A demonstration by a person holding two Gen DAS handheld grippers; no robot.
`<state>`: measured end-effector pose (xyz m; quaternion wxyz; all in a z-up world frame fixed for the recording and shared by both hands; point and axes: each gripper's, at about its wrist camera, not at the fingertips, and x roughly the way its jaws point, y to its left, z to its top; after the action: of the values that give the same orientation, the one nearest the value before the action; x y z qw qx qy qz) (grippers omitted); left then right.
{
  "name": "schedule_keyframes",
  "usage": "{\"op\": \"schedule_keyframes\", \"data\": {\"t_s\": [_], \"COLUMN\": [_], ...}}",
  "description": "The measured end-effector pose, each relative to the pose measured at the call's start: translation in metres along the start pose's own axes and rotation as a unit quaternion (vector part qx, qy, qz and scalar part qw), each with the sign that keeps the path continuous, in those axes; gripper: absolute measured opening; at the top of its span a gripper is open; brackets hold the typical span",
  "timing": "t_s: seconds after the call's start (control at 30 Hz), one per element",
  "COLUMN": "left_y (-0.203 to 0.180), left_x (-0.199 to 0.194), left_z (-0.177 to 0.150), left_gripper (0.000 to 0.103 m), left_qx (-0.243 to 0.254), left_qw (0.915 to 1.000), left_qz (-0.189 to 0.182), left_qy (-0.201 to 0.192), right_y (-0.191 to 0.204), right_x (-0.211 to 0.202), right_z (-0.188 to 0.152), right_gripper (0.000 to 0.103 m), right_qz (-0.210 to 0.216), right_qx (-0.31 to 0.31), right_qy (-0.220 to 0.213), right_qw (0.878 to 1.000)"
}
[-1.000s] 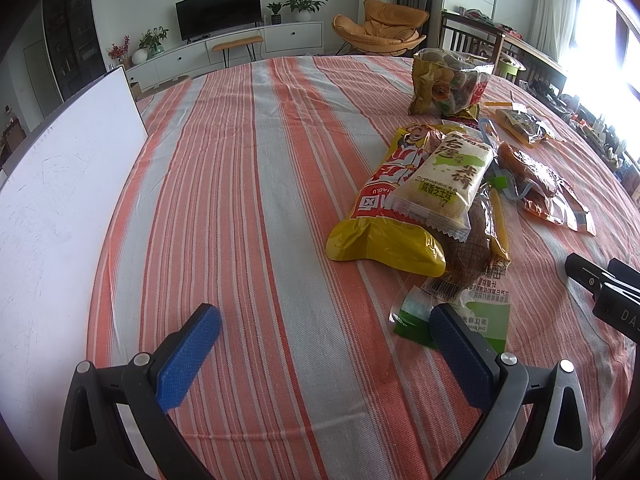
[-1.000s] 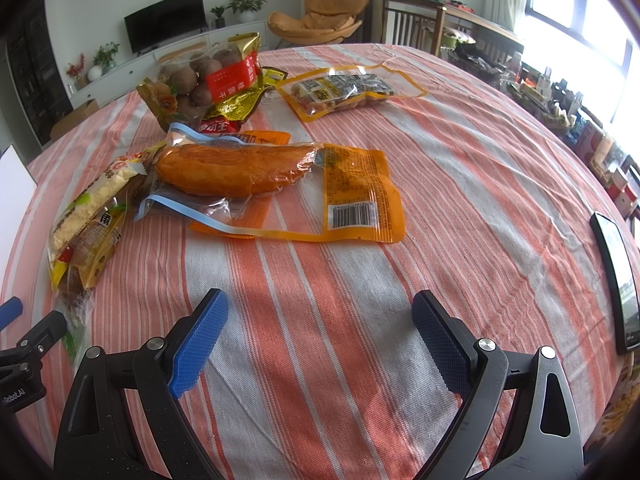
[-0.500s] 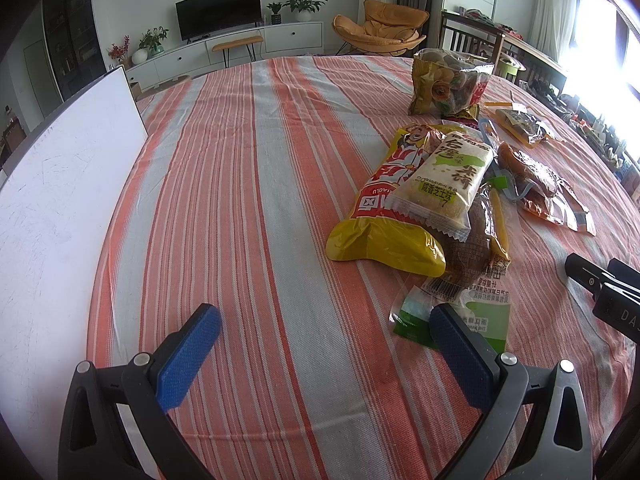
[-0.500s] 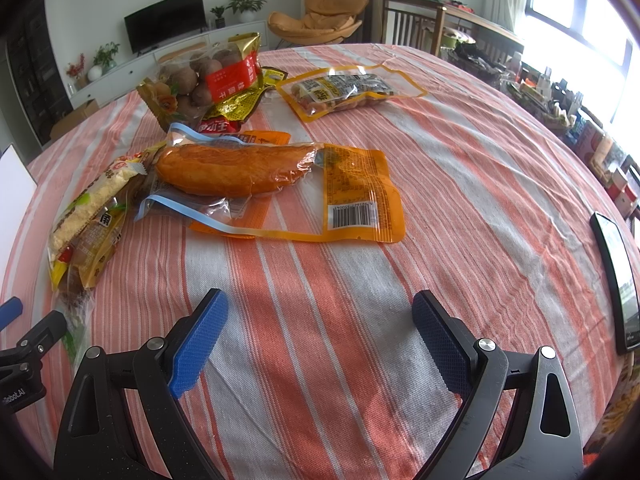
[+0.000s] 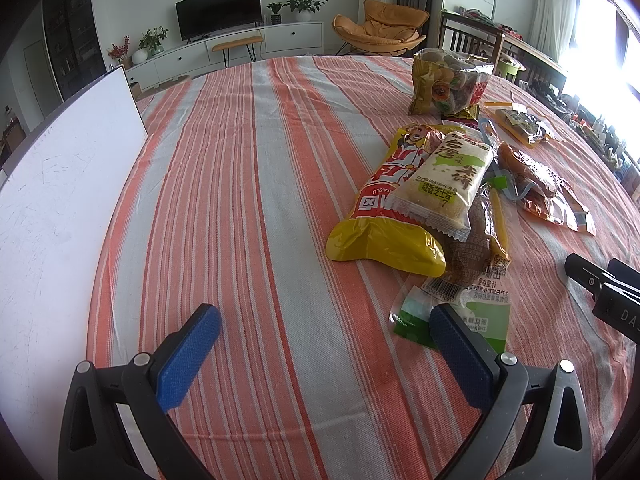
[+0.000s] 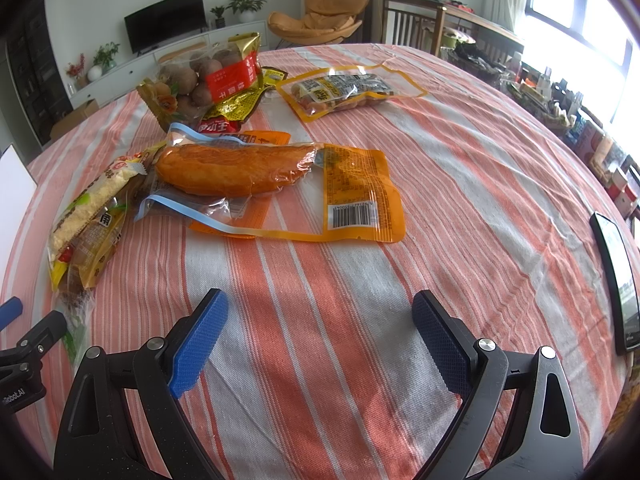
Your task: Organize snacks
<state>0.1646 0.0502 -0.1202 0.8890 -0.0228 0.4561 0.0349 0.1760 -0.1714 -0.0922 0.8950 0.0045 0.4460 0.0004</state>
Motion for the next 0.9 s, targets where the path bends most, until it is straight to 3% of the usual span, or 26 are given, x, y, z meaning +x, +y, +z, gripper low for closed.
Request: {"op": "schedule_keyframes", "data": {"t_s": [0.77, 0.87, 0.9], "left_y": [0.000, 0.004, 0.006], "left_x": [0.003, -0.001, -0.007], "left_z": [0.004, 0.014, 0.018], "left_gripper": [0.103, 0.099, 0.095], "left_qx": [-0.009, -0.007, -0.014], "left_qw": [0.9999, 0.9975, 0.9975], "left_qz": [0.007, -0.003, -0.008], "left_qy": [0.001, 0.070, 0.069], "right_y": [0.001, -0.001, 0.000], "right_x": [-0.002, -0.002, -0.002], "right_z": [-0.002, -0.002, -0.002], "right_gripper": [0.095, 0.095, 0.095], "right_qz": [0.009, 0.016, 0.016], "right_qx": [-0.003, -0.010, -0.010], "right_qy": [0.000, -0.001, -0.001], "right_qw": [1.000, 1.000, 1.000]}}
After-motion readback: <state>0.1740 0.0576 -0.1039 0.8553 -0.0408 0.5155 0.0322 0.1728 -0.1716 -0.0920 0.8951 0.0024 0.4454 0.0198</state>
